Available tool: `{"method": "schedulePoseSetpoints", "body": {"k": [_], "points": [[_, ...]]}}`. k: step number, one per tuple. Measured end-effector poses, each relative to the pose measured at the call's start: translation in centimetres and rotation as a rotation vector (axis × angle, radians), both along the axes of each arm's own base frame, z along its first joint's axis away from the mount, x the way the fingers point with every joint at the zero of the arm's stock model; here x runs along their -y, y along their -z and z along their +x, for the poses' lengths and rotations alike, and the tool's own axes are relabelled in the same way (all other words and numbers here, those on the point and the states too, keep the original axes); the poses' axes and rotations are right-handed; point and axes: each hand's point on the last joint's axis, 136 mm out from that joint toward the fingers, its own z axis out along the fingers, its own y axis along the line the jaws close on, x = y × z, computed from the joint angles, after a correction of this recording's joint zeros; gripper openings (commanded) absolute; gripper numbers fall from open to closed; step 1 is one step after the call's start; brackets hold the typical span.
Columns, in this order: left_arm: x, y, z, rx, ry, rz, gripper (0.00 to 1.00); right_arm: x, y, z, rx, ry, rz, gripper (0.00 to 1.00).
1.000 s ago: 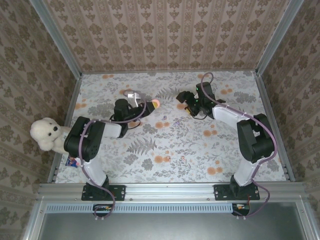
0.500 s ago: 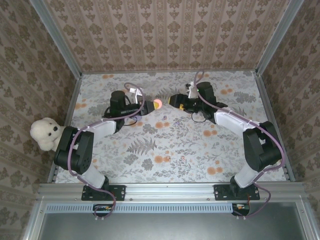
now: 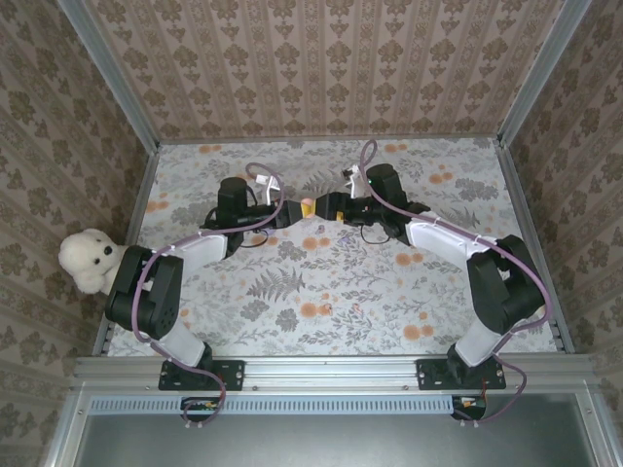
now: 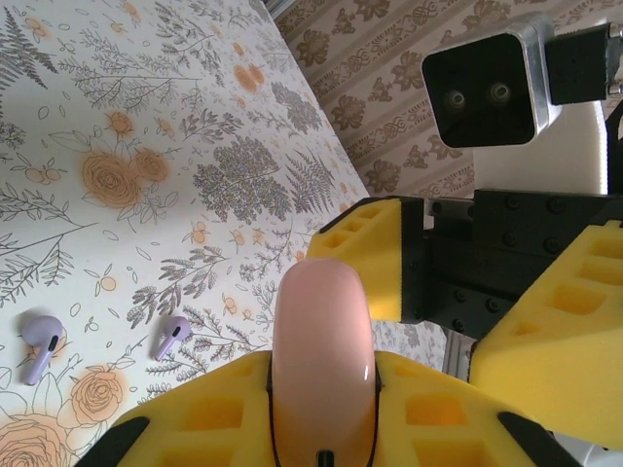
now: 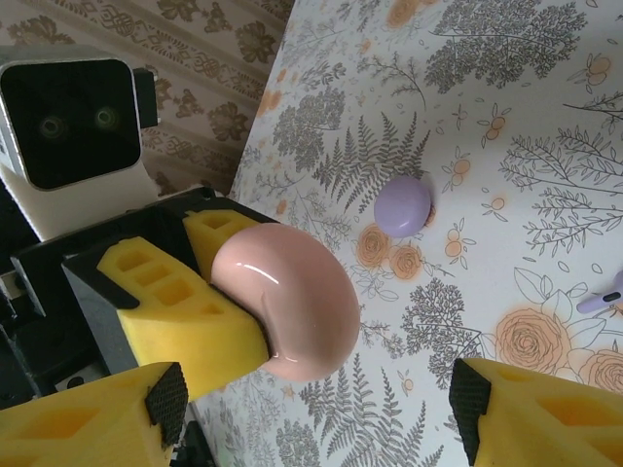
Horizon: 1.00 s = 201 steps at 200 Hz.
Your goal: Insert wireless bluetooth earbuds into charging case
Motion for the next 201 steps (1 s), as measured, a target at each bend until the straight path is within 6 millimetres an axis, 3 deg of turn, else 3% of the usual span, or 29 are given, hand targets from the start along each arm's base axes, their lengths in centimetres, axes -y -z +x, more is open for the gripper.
{"method": "schedulePoseSetpoints", "body": {"k": [81,140,201], "points": [[-0.1,-0.3,-0.6,-0.001,0.001,0.015,0.11,0.1,1.5,1.2,-0.019,0.022,-0.024,0.7],[0.2,-1.9,-0.9,0.039,0.021,0.0,0.11,2.7,4.6,2.0,-0.075,0.094,-0.054,0.69],[0.3,-2.2,-0.9,0.047,0.024,-0.004,0.1,2.5,4.6,1.2,-0.089,0.072,-0.019,0.68]]}}
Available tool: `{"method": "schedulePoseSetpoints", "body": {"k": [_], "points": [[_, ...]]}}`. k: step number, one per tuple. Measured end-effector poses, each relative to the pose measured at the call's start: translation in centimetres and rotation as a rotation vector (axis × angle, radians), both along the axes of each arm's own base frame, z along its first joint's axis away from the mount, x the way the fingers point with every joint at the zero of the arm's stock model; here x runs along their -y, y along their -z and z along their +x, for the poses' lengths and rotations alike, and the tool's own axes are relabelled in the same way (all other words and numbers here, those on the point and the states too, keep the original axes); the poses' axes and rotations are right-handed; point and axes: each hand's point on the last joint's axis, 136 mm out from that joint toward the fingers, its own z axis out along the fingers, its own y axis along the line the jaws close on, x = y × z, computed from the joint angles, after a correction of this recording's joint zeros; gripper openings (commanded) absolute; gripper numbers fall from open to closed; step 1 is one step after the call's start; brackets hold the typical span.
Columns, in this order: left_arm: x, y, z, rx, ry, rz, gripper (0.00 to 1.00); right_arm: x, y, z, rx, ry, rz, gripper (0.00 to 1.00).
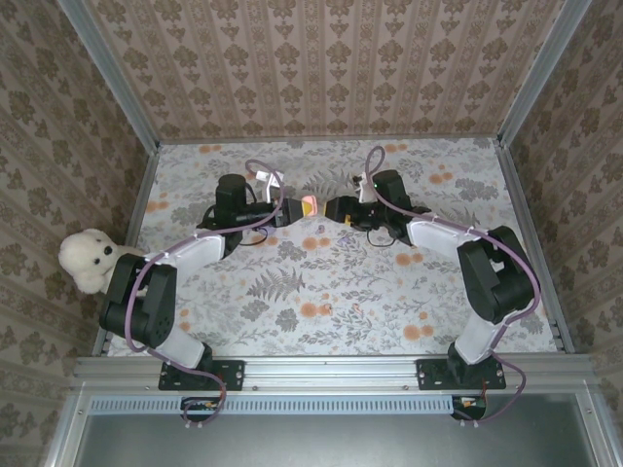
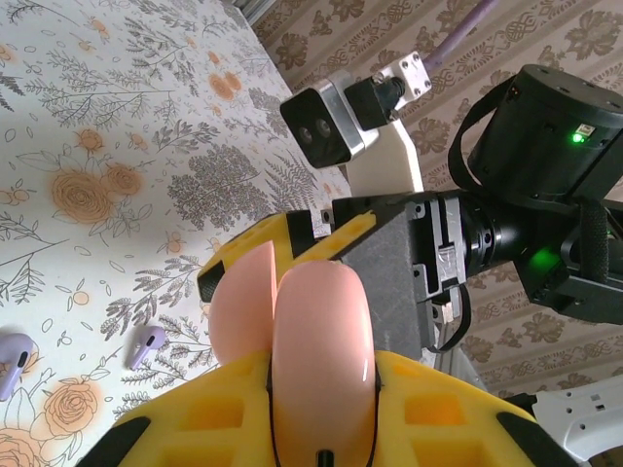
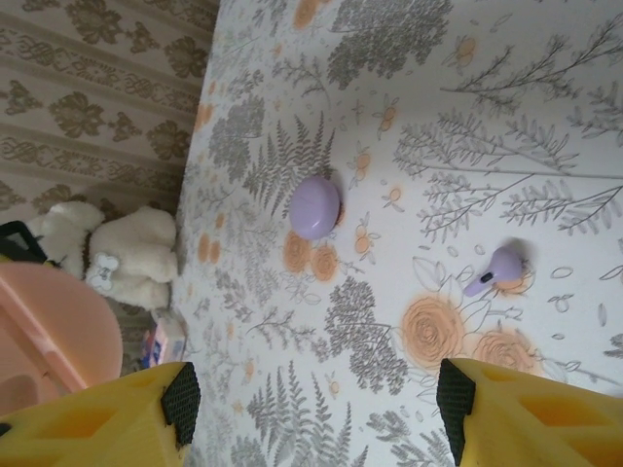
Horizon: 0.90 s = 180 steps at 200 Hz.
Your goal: Insert wireless bluetooth earbuds into charging case
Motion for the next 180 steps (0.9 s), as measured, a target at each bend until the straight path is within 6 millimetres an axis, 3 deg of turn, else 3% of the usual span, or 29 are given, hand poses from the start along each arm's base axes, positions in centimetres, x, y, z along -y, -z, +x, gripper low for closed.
{"method": "schedulePoseSetpoints", "body": {"k": [69,180], "points": [[0.2,-1.0,0.5,0.036,-0.003,-0.037,0.09,-1.2,-3.8,-1.5,0.059,-0.082,0.143,0.6],[0.7,-1.7,0.8,0.043,-0.004,-0.082,0.08,-1.6,-4.6,-1.6,0.066,-0.089,0.172,0.56]]}}
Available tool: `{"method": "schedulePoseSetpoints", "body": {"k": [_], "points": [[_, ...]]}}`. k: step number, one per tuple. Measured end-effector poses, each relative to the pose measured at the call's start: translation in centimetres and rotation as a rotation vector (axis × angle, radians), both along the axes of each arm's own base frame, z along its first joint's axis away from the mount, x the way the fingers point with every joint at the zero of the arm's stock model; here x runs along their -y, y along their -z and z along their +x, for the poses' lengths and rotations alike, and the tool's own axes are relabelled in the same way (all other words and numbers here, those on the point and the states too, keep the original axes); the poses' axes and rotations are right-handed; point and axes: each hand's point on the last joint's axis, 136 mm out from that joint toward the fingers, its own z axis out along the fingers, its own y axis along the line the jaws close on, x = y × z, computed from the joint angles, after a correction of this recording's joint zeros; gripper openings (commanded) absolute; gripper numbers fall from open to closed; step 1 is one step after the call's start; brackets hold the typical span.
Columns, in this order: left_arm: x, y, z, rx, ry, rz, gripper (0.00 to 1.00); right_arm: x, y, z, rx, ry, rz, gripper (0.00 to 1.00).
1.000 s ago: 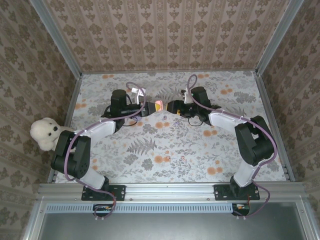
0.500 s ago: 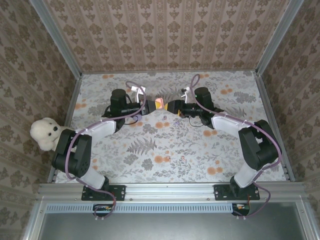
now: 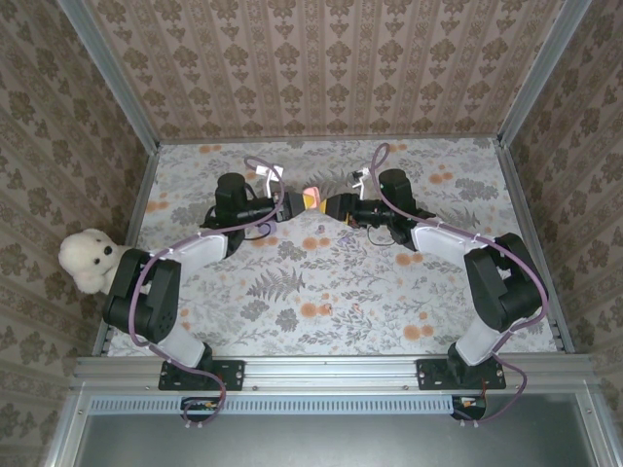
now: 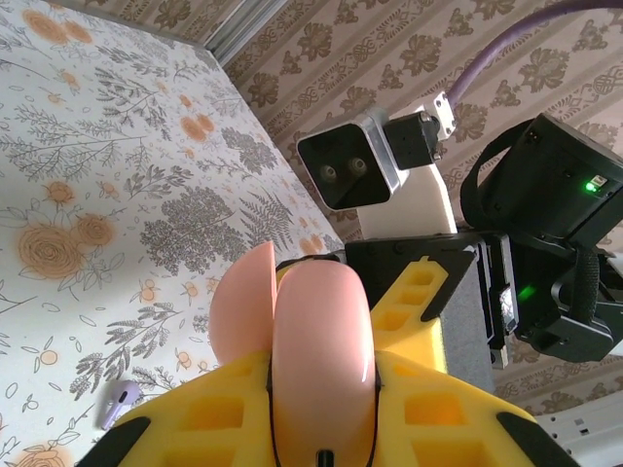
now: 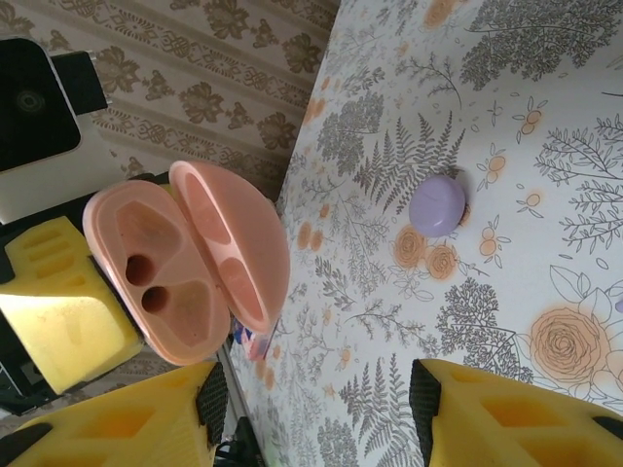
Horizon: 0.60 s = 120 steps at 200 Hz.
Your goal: Insert wireless bluetooth earbuds into charging case
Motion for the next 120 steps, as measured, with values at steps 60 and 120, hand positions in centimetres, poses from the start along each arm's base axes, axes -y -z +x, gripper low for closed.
{"method": "schedulePoseSetpoints", "body": {"k": [60,120], "points": [[0.47,0.45,-0.12,-0.004,0.011,0.001,0.08,-0.16,-0.54,0.22,0.005,0.0,0.006,0.53],[0.52,0.61,-0.12,-0.008,0.012,0.003,0.08,-0.26,-0.23,0.43,-0.002,0.001,0.003,0.46]]}}
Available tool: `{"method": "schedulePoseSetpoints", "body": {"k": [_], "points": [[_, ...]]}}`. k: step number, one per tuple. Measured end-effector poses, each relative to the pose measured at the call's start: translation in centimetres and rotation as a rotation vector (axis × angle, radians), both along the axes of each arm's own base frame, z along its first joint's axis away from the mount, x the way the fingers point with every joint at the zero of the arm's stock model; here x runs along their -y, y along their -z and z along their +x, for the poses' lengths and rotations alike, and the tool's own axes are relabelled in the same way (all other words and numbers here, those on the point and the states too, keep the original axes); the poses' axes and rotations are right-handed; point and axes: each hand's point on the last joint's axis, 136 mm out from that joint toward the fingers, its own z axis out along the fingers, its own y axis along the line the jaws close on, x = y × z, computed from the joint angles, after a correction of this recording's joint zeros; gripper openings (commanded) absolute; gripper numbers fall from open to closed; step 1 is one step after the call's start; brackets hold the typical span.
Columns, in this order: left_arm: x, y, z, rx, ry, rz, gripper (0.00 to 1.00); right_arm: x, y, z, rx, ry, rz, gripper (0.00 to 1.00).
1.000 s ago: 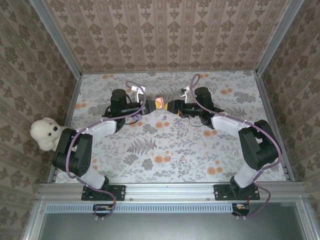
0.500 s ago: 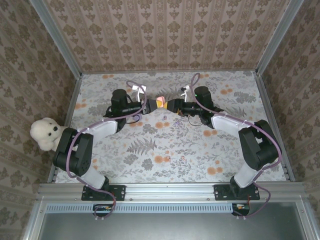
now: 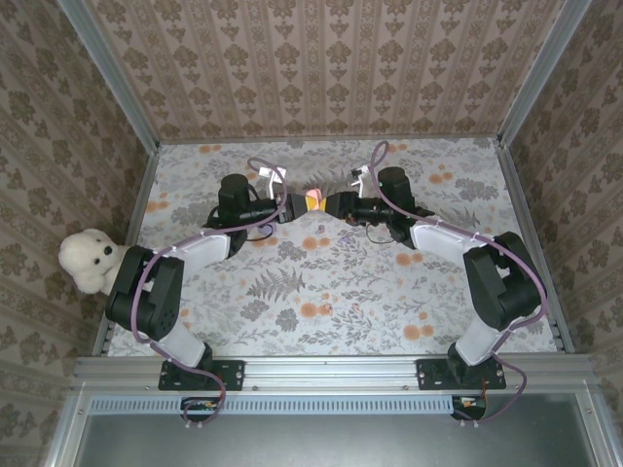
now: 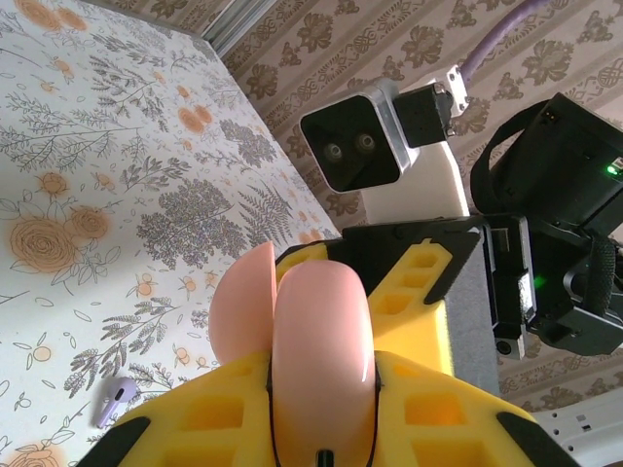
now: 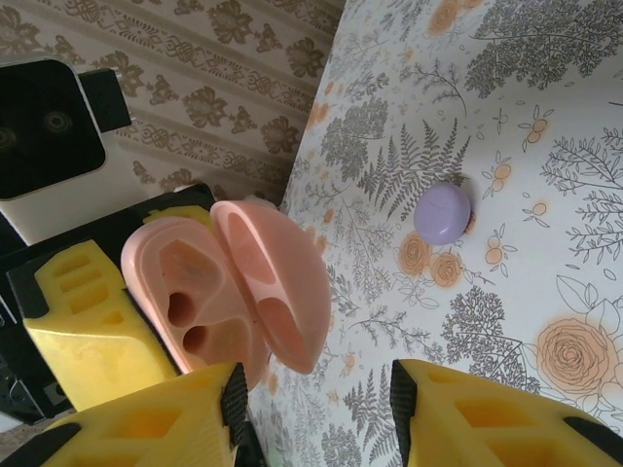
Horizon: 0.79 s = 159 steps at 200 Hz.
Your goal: Insert wireless bluetooth earbuds into charging case
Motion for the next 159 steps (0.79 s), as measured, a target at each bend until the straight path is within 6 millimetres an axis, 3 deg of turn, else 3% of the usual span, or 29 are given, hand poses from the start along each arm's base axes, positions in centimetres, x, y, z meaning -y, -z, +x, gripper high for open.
{"method": "schedulePoseSetpoints", "body": {"k": [76,159], "points": [[0.25,0.01,-0.22,-0.003,0.007,0.0,0.08,-0.1,0.6,0.73,-0.009,0.012,-0.012,0.4],[0.46,0.55,-0.56,-0.015,0.007,0.007,0.09,-0.17,0.45,0.92,-0.008,0.011,-0.016,0.22]]}}
